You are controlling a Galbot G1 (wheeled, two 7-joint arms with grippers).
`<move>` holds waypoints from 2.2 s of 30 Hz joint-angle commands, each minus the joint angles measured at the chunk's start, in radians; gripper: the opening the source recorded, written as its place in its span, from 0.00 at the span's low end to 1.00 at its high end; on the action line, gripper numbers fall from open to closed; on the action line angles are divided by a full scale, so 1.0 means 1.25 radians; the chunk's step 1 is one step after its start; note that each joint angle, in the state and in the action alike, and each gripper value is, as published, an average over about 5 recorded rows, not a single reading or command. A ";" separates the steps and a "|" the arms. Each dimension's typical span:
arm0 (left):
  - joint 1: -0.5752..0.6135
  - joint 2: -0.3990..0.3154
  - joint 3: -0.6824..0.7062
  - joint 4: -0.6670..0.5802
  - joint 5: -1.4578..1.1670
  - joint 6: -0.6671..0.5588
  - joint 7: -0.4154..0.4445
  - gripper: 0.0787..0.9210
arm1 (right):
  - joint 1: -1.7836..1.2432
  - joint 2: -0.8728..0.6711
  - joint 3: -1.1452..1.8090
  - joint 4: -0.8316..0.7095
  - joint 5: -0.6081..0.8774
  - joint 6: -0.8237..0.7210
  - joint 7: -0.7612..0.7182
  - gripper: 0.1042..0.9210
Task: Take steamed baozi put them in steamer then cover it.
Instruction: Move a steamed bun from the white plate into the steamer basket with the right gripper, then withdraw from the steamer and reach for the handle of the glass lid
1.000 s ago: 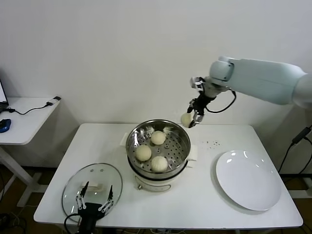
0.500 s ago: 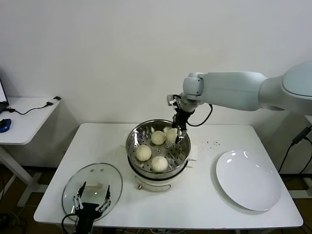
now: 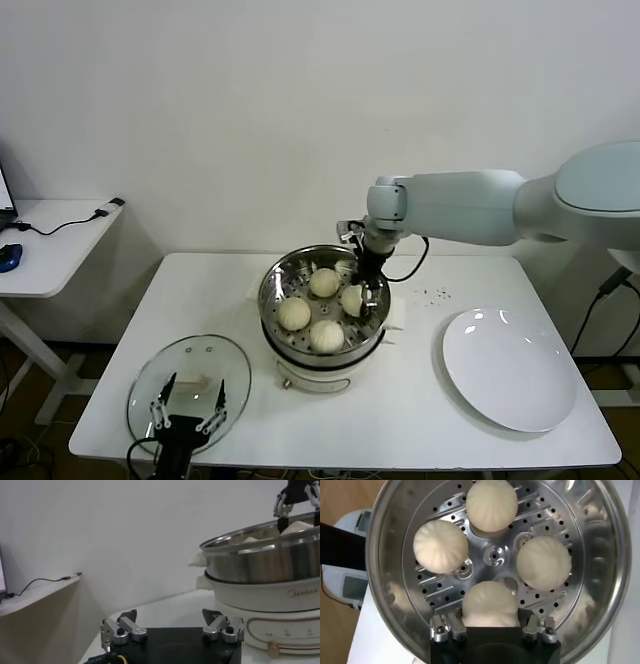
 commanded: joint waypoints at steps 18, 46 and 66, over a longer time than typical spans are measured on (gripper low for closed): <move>-0.007 -0.013 0.023 -0.013 0.014 0.004 -0.001 0.88 | 0.116 -0.209 0.057 0.084 0.026 0.108 0.038 0.88; -0.027 -0.006 -0.059 -0.049 0.055 0.027 0.021 0.88 | -1.163 -0.720 1.417 0.443 -0.027 0.322 0.658 0.88; -0.046 0.025 -0.162 0.008 1.118 -0.025 0.030 0.88 | -1.680 -0.356 1.994 0.480 -0.168 0.252 0.586 0.88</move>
